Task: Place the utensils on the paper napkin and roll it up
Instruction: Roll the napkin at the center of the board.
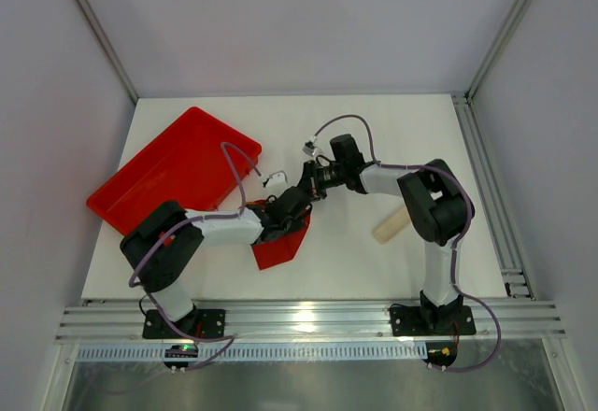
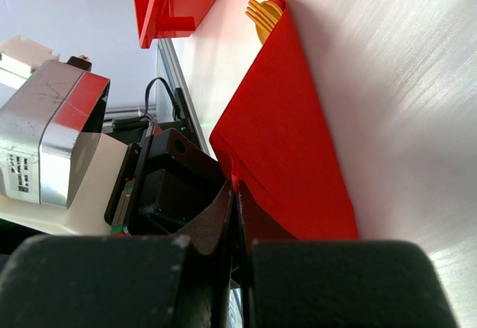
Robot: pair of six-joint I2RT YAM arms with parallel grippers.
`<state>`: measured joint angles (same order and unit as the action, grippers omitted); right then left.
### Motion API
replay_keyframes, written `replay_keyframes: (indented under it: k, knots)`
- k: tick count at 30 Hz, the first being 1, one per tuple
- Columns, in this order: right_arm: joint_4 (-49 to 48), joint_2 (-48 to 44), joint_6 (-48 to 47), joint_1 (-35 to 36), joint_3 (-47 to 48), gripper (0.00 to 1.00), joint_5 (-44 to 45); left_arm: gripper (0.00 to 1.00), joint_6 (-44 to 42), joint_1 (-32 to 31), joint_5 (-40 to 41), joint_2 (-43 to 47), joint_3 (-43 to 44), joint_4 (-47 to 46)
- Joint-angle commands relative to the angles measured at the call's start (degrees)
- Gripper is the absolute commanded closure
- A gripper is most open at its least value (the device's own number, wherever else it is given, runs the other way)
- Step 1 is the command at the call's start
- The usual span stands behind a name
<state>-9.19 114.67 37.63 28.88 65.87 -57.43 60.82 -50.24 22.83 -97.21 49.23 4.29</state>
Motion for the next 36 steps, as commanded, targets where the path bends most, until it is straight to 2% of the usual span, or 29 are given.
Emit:
replay_keyframes:
  k: [1,15,23,36]
  knots:
    - [0.9,-4.4,-0.4,1.4,-0.5,0.96,-3.8,0.94,-1.8,0.2,3.1,2.3,-0.5,-3.6]
    - [6.6,-5.1,-4.0,0.7,-0.3,0.96,-1.1,0.94,-2.0,0.1,1.2,0.9,-0.4,-6.0]
    - [8.7,-4.4,-5.3,0.3,-0.1,0.96,0.3,0.85,-2.7,-0.2,1.0,1.1,-1.2,-7.3]
    - [10.4,-4.6,-6.2,0.2,0.1,0.96,1.0,0.79,-3.6,-0.7,2.3,3.5,-2.1,-6.7]
